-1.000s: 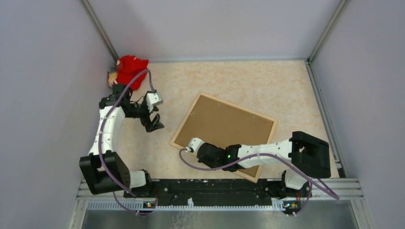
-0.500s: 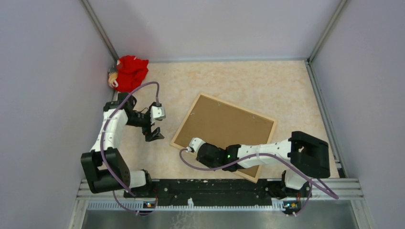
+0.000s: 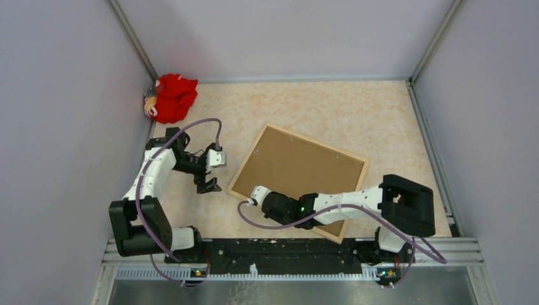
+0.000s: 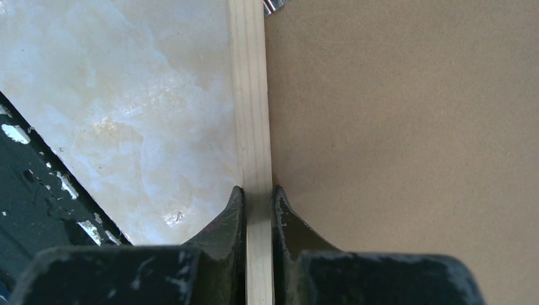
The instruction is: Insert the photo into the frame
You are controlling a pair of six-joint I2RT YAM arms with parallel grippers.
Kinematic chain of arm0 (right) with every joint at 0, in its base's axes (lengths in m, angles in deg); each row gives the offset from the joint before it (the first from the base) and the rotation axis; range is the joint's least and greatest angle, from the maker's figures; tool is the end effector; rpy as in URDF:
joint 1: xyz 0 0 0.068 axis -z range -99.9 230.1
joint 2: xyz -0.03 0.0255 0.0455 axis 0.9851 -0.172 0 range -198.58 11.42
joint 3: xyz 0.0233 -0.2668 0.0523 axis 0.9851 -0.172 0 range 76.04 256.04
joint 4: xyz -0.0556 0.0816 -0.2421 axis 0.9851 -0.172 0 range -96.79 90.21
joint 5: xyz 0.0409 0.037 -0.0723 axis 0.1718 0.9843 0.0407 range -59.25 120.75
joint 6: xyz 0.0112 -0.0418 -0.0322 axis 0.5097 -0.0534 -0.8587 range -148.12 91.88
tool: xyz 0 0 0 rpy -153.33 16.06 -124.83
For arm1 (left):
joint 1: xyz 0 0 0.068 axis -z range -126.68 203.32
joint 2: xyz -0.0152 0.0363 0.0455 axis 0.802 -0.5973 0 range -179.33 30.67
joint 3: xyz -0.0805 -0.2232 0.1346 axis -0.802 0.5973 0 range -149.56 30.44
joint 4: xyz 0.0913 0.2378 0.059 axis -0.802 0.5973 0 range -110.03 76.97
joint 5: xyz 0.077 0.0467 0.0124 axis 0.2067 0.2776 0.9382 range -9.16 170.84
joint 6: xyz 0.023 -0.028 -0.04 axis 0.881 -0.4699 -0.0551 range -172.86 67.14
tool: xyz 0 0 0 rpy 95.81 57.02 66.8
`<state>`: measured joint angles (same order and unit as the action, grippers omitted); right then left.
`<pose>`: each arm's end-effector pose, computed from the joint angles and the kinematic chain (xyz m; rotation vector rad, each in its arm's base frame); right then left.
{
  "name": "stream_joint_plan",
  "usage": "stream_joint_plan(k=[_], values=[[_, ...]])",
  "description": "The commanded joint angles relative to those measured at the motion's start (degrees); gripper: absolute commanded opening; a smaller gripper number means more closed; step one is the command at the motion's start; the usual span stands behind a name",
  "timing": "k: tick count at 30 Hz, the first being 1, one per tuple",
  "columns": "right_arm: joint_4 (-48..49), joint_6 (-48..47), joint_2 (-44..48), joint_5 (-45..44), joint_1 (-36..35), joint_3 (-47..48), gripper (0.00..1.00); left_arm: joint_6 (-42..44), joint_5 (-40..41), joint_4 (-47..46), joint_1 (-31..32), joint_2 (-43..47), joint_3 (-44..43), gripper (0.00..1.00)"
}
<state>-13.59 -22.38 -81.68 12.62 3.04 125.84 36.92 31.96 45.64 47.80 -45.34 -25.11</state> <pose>0.0808 0.3019 0.1623 -1.3628 2.1015 0.1891 0.2148 -0.0061 0.2430 1.6264 1.7435 -0.6703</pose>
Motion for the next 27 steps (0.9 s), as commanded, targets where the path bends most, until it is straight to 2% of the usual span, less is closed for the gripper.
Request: stream_joint_plan(k=[1, 4, 7, 11, 15, 19, 23, 27], values=[[-0.25, 0.19, -0.6, -1.07, 0.26, 2.67, 0.0, 4.66, -0.46, -1.36, 1.58, 1.75, 1.96, 0.99], [-1.5, 0.12, 1.37, -1.26, 1.65, 5.22, 0.0, 8.45, 1.73, -2.08, 3.34, 4.06, 4.34, 0.99], [-1.59, 1.46, 4.67, 2.74, 4.66, 7.83, 0.0, 13.54, 3.19, -4.94, 4.35, 8.38, 8.28, 0.99], [-3.71, 1.31, 7.28, 6.98, 6.7, 12.2, 0.0, 16.85, 2.78, -12.16, 7.02, 18.66, 14.93, 0.99], [-6.28, 1.86, 8.29, 11.5, 8.36, 16.76, 0.0, 19.28, 4.09, -24.11, 10.22, 31.16, 22.02, 0.99], [-7.85, 2.97, 8.86, 15.09, 9.1, 20.29, 0.0, 19.63, 2.75, -38.45, 10.79, 40.56, 29.19, 0.99], [-10.11, 3.42, 9.03, 16.59, 9.34, 22.98, 0.0, 23.75, 2.68, -41.81, 10.94, 41.72, 31.67, 0.99], [-11.88, 3.14, 9.2, 16.87, 9.42, 24.57, 0.0, 19.06, 2.78, -45.98, 11.12, 40.46, 29.98, 0.99]])
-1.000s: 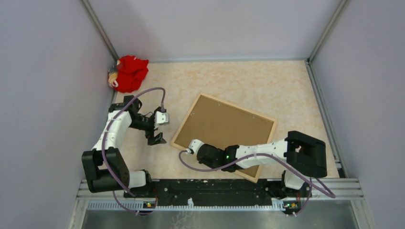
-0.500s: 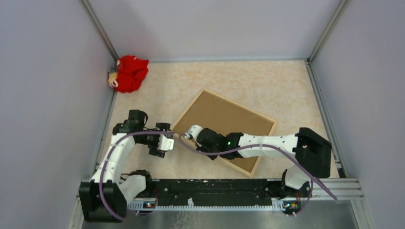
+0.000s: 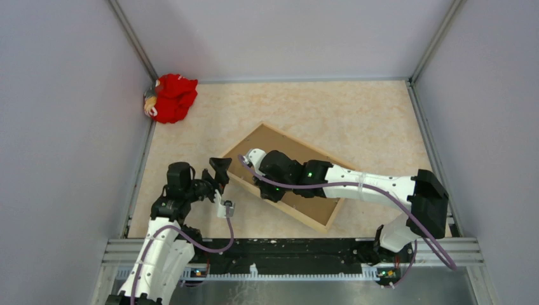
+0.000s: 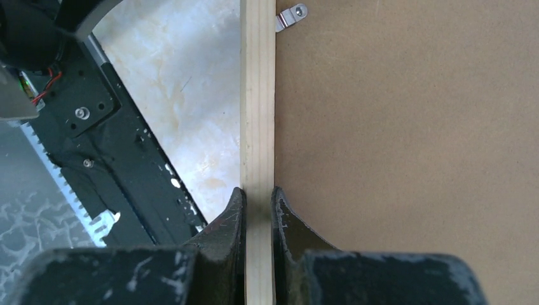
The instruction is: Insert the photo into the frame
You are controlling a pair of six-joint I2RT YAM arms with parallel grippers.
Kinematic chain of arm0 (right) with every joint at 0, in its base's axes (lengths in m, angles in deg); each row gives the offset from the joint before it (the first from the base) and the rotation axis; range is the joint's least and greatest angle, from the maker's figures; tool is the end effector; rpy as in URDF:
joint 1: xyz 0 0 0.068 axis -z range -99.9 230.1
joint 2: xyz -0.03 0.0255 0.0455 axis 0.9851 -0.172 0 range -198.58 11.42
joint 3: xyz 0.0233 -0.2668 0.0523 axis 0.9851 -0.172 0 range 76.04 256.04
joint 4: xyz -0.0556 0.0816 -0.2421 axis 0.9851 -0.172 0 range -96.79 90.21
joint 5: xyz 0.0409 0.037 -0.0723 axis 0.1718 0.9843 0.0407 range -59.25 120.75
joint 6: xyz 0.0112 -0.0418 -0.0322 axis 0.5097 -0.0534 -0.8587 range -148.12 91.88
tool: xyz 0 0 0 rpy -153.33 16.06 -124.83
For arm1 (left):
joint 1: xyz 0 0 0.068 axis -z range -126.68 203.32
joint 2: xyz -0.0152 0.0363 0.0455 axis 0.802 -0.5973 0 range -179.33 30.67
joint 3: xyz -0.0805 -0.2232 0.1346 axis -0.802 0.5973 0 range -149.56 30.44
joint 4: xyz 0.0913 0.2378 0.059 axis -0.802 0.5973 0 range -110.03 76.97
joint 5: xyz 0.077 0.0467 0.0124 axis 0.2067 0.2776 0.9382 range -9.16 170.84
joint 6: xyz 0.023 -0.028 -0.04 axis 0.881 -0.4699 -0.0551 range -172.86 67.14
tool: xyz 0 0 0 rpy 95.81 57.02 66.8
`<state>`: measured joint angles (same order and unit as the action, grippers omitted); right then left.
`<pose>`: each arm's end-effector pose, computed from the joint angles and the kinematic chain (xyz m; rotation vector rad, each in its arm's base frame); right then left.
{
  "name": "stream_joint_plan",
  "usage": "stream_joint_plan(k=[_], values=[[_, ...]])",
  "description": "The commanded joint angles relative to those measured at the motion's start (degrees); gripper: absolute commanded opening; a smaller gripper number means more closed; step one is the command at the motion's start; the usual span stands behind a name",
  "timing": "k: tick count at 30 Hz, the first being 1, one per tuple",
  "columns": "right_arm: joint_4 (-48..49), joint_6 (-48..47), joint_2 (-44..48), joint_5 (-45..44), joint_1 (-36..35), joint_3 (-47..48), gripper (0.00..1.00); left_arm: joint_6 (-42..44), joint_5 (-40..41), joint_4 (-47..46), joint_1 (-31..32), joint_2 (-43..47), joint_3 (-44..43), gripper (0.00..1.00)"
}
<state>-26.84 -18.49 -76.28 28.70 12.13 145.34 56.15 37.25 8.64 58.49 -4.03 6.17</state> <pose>0.1279 0.3125 0.2789 -1.1780 2.1471 0.5945 0.1295 -0.0363 0.2154 1.9036 0.7743 0.2585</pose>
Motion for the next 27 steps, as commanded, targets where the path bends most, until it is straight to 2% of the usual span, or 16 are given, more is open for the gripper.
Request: stream_joint_plan(k=[1, 3, 4, 6, 8, 9, 11, 13, 15, 18, 21, 27], values=[[1.18, -0.82, 3.85, 0.81, 0.37, 5.34, 0.0, 1.33, -2.45, -8.7, 0.45, -1.16, -1.27, 0.97], [1.01, -0.93, 4.0, 0.7, 0.38, 5.45, 0.0, 3.7, -2.07, -9.02, 0.73, -1.76, -1.13, 0.92], [0.78, -1.01, 3.98, 0.39, 0.38, 5.57, 0.0, 4.08, -1.85, -8.63, 1.09, -2.21, -1.86, 0.84], [-0.06, -1.1, 3.85, -0.69, 0.44, 5.82, 0.0, 3.56, -1.08, -6.56, 2.21, -3.52, -4.22, 0.62], [-0.99, -1.54, 3.77, -2.05, 0.54, 6.21, 0.0, 2.07, -0.24, -5.47, 3.08, -4.59, -6.37, 0.5], [-1.52, -1.84, 3.77, -2.66, 0.66, 6.59, 0.02, 1.7, -0.04, -5.01, 3.17, -5.01, -7.19, 0.49], [-2.52, -2.74, 3.86, -4.6, 0.87, 7.21, 0.14, 0.14, 0.21, -4.54, 3.24, -5.43, -8.36, 0.49], [-3.13, -4.59, 4.5, -6.8, 0.93, 7.77, 0.36, -1.92, 0.05, -3.66, 3.27, -6.14, -9.83, 0.49], [-2.04, -7.11, 6.47, -7.85, 0.9, 7.21, 0.53, -3.33, -0.1, -1.1, 3.35, -7.42, -11.98, 0.48], [-1.19, -10.29, 9.87, -7.82, 0.44, 5.7, 0.7, -6.32, -0.57, 3.66, 3.43, -10.17, -16.43, 0.46], [-2.72, -17.06, 11.26, -12.43, -2.86, 4.95, 0.78, -8.56, -1.17, 8.71, 3.44, -13.51, -21.74, 0.45], [-6.81, -24.41, 10.12, -19.4, -6.78, 3.4, 0.84, -10.53, -2.04, 12.99, 3.62, -16.28, -26.16, 0.44]])
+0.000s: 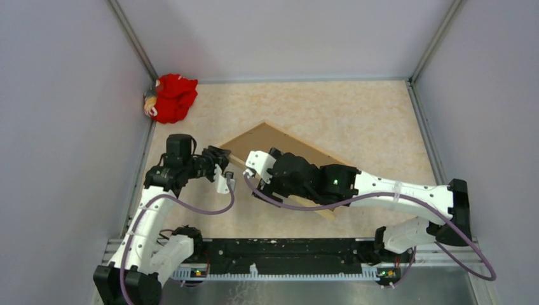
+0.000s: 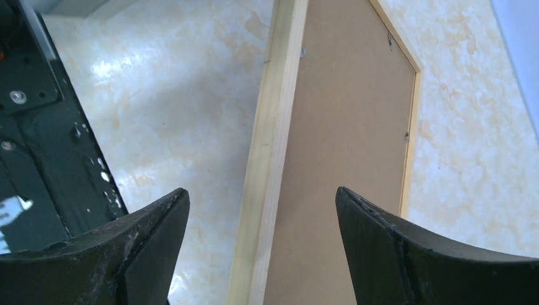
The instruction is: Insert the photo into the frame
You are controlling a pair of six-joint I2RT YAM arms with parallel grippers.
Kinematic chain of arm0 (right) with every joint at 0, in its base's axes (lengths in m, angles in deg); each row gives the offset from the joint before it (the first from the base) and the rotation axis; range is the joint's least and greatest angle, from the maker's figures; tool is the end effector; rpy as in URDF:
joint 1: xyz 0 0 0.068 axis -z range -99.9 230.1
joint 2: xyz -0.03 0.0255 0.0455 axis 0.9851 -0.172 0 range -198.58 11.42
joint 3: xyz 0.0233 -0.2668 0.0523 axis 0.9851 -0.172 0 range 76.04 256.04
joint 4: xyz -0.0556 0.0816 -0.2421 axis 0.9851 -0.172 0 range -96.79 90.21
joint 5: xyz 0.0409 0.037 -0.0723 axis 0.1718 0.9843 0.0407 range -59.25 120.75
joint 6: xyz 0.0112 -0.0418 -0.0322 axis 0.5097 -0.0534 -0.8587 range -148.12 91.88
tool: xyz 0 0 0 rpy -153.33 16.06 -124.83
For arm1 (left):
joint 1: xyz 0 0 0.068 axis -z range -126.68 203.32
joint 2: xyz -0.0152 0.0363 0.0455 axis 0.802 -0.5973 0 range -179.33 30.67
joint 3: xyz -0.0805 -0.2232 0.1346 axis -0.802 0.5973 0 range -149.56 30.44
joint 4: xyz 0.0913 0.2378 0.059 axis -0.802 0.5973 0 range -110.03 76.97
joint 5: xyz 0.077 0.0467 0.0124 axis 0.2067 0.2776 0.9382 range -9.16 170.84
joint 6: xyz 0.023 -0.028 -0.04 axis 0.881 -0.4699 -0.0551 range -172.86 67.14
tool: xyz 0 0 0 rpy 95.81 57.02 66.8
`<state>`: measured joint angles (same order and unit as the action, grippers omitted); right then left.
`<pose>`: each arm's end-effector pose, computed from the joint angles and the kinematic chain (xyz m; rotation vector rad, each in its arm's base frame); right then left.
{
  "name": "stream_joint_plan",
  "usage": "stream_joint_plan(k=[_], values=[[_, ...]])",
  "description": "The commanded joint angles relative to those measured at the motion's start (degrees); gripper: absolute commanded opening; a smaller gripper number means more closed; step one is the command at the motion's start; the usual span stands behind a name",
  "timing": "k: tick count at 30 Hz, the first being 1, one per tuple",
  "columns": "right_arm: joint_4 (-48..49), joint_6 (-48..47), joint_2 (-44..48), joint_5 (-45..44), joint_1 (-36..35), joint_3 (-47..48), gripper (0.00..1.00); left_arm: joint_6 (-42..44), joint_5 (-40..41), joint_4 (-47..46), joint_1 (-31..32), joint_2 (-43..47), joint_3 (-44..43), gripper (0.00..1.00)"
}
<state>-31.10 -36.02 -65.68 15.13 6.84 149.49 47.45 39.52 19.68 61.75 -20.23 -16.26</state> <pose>0.0951 0.2827 0.3531 -1.2951 1.7506 0.3603 0.1695 -0.0488 0.2903 1.8969 0.9465 0.0911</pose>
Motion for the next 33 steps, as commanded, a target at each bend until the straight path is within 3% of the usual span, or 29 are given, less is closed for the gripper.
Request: stream_joint_plan(k=[1, 12, 15, 24, 26, 28, 30, 31, 33], values=[[-2.44, -7.21, -0.35, -6.03, -1.62, -1.35, 0.86, -1.93, -4.18, 2.02, 0.36, -0.1, -3.87, 0.45], [-2.99, -10.14, -6.27, -11.53, -5.33, -3.17, 0.87, -3.37, -3.53, 2.8, 0.45, -1.04, -4.98, 0.47], [-1.95, -10.46, -8.82, -16.81, -7.01, -4.46, 0.85, -3.93, -3.55, 2.74, 0.45, -1.23, -5.14, 0.44], [11.16, -15.02, -8.25, -35.49, -9.31, -12.1, 0.51, -6.12, -3.77, 0.55, 0.45, -0.5, -3.89, 0.43], [14.55, -16.78, -7.0, -37.3, -9.28, -14.66, 0.49, -7.27, -3.51, 0.13, 0.45, -0.59, -4.06, 0.42], [15.8, -15.49, -5.91, -37.48, -9.36, -16.78, 0.55, -7.28, -3.09, 0.62, 0.45, -0.55, -4.08, 0.42], [16.04, -13.56, -4.63, -36.04, -9.39, -18.29, 0.49, -7.16, -2.58, 0.55, 0.45, 0.0, -3.23, 0.42], [15.35, -11.94, -4.22, -35.8, -9.37, -18.42, 0.44, -7.05, -2.36, 0.32, 0.45, 0.2, -2.57, 0.44], [14.95, -9.09, -3.55, -33.77, -9.22, -18.91, 0.51, -6.43, -2.12, 0.75, 0.45, 0.31, -1.79, 0.54]])
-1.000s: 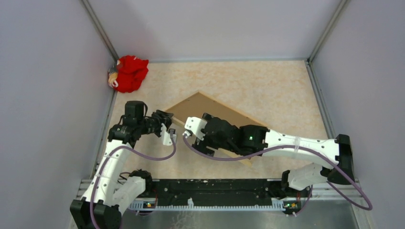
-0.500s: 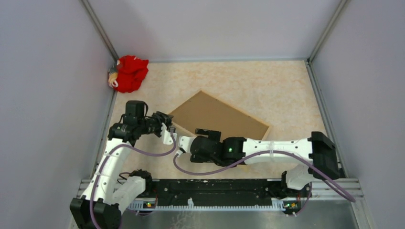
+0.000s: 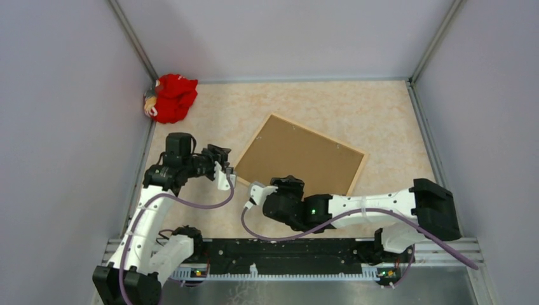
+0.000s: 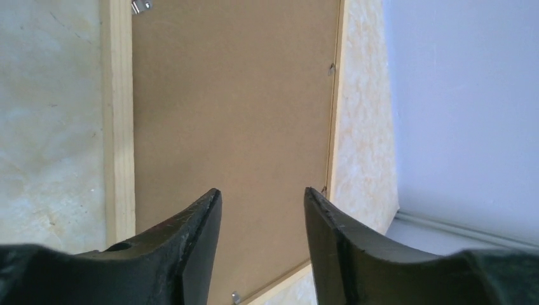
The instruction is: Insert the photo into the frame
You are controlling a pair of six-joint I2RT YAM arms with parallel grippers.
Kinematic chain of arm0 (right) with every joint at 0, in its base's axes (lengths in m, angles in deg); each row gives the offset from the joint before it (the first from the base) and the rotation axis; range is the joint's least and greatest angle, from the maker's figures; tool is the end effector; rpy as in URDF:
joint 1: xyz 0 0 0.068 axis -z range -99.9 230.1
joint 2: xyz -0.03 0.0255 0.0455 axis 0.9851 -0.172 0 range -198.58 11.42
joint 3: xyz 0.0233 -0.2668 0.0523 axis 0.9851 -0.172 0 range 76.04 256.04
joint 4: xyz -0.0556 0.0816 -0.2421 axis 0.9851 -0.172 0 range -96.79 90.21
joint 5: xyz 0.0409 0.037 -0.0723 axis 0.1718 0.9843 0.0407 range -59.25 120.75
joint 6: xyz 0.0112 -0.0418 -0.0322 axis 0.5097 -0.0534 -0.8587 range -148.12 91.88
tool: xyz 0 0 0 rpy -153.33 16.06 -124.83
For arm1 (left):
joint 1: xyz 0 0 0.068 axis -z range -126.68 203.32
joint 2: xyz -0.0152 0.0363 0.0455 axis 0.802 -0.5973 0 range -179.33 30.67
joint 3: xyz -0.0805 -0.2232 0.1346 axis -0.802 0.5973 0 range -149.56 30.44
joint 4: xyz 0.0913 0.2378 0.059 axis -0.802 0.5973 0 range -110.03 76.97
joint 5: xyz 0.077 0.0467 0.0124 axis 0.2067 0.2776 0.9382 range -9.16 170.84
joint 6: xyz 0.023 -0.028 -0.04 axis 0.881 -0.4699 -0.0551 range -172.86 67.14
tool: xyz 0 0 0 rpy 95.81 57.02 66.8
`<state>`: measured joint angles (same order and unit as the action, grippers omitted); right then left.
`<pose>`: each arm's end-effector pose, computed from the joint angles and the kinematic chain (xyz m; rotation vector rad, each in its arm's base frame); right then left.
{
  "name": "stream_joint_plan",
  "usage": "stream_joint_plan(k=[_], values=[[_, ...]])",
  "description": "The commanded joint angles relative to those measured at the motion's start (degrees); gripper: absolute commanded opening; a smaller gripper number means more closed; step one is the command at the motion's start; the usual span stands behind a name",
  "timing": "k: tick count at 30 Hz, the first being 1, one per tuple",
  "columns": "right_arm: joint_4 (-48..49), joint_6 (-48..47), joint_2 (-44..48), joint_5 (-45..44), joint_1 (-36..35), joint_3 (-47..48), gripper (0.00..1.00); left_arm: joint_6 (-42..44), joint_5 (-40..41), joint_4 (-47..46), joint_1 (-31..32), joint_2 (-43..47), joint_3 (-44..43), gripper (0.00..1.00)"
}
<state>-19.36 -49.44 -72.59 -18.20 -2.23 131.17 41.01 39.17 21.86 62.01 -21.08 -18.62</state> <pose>0.0668 0.2942 0.2375 -1.4137 1.5686 -0.4154 0.1702 -0.0499 0.2986 1.8443 1.0507 0.0065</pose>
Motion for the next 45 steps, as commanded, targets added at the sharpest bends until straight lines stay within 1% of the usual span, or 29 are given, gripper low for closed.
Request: stream_joint_plan(k=[1, 2, 4, 5, 6, 7, 8, 10, 12, 16, 21, 25, 33, 35, 37, 41, 42, 45], values=[[3.59, 5.94, 3.91, 2.08, 0.11, -1.36, 0.6, 1.5, -1.81, -0.59, 0.19, 1.18, 1.37, 0.62], [3.64, 8.62, 4.45, 5.59, 0.97, -2.14, 0.65, 3.36, -2.13, 0.26, 0.19, 1.48, 2.68, 0.68], [3.28, 14.45, 5.88, 17.02, 5.05, -3.32, 0.68, 5.52, -3.21, -0.7, 0.31, 2.38, 6.59, 0.82], [3.72, 16.46, 6.47, 24.59, 7.36, -4.15, 0.67, 5.83, -3.36, -1.42, 0.65, 2.59, 8.57, 0.87], [4.36, 17.95, 6.57, 30.49, 9.35, -5.06, 0.65, 7.32, -2.84, -1.39, 1.16, 2.38, 10.05, 0.89], [4.79, 18.69, 6.28, 33.27, 10.73, -5.31, 0.63, 8.66, -1.74, -1.04, 1.73, 1.98, 11.32, 0.92], [4.88, 18.87, 5.68, 35.6, 12.03, -5.3, 0.61, 9.58, -0.28, -0.87, 2.15, 1.57, 12.48, 0.98], [4.58, 19.1, 3.84, 40.84, 15.22, -4.75, 0.58, 11.41, 1.04, -1.61, 2.3, 1.55, 14.49, 0.99], [4.54, 18.96, 1.7, 44.95, 17.58, -3.99, 0.54, 12.29, 1.8, -4.34, 2.31, 2.75, 16.55, 0.99], [5.77, 18.95, -2.44, 50.92, 19.88, -2.95, 0.51, 17.27, 2.68, -6.61, 2.34, 4.37, 19.85, 0.99], [8.42, 19.35, -5.51, 53.65, 19.99, -3.13, 0.5, 18.99, 2.34, -7.0, 2.32, 2.36, 19.69, 0.99], [9.78, 19.66, -7.52, 52.66, 20.05, -3.62, 0.5, 20.72, 1.99, -7.76, 2.33, -0.03, 19.69, 0.99], [10.78, 18.26, -9.58, 46.56, 20.06, -3.6, 0.37, 24.22, -0.15, -16.28, 2.3, 1.69, 24.97, 0.99], [11.14, 18.25, -9.49, 45.73, 20.04, -3.59, 0.31, 26.01, -0.32, -17.88, 2.32, 1.54, 26.12, 0.99], [11.68, 18.25, -9.24, 45.56, 20.06, -3.71, 0.24, 26.46, -1.01, -19.96, 2.3, 1.34, 27.01, 0.99], [11.79, 18.5, -8.51, 45.27, 19.97, -3.38, 0.02, 27.06, -2.96, -23.67, 2.3, 0.4, 28.63, 0.99], [11.53, 18.67, -8.34, 45.18, 20.03, -3.15, 0.0, 27.84, -3.04, -24.38, 2.3, -0.11, 29.2, 0.99], [10.24, 19.32, -6.86, 45.69, 20.01, -1.3, 0.0, 29.6, -4.02, -28.95, 2.32, -0.71, 31.57, 0.99]])
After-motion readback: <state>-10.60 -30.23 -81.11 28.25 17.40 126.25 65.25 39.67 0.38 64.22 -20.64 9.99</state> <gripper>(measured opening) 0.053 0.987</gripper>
